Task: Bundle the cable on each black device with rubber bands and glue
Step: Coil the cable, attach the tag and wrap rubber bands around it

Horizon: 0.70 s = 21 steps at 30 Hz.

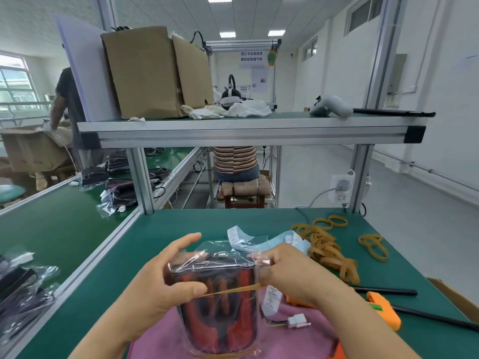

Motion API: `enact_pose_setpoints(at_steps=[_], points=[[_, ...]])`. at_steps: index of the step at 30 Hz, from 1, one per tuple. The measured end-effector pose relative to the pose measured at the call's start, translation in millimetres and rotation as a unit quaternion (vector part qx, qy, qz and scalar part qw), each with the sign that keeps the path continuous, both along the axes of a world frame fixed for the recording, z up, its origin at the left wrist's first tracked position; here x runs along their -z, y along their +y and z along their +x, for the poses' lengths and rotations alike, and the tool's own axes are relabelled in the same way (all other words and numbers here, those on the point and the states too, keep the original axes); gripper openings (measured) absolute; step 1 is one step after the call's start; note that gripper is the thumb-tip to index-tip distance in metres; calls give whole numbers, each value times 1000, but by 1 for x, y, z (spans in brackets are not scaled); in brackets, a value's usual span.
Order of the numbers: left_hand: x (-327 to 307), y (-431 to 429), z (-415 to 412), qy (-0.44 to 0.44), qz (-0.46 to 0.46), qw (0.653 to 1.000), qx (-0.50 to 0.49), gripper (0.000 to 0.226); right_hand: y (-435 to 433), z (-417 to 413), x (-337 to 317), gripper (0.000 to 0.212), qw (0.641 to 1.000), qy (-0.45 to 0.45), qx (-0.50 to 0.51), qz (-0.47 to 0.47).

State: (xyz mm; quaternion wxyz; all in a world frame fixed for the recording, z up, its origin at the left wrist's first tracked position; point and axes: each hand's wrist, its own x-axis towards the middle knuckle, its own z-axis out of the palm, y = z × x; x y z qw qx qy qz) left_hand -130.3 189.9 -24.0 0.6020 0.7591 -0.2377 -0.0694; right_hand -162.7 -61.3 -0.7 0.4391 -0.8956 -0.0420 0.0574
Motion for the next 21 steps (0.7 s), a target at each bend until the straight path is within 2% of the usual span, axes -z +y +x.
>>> enact_pose_setpoints(at_steps=[1, 3, 5, 7, 9, 12, 16, 19, 21], points=[[4, 2, 0, 7, -15, 1000, -11, 85, 1, 0, 1, 43, 1000, 1, -5, 9], [8, 4, 1, 16, -34, 999, -32, 82, 1, 3, 5, 46, 999, 11, -16, 33], [11, 5, 3, 20, -40, 998, -43, 82, -1, 4, 7, 32, 995, 29, -12, 91], [14, 5, 4, 27, -50, 997, -45, 79, -3, 5, 9, 11, 980, 51, 19, 194], [17, 5, 4, 33, -61, 996, -48, 68, -6, 4, 12, 10, 962, 56, 49, 262], [20, 5, 4, 46, -58, 995, -63, 48, -4, 3, 16, 12, 962, 74, 55, 257], [19, 6, 7, 87, -59, 994, -39, 53, 4, -2, 18, 29, 973, 101, 27, 208], [18, 4, 7, 117, -74, 990, -28, 63, 8, -5, 20, 42, 972, 89, 11, 215], [16, 0, 5, 121, -85, 989, -29, 50, 10, -7, 21, 48, 973, 74, 16, 218]])
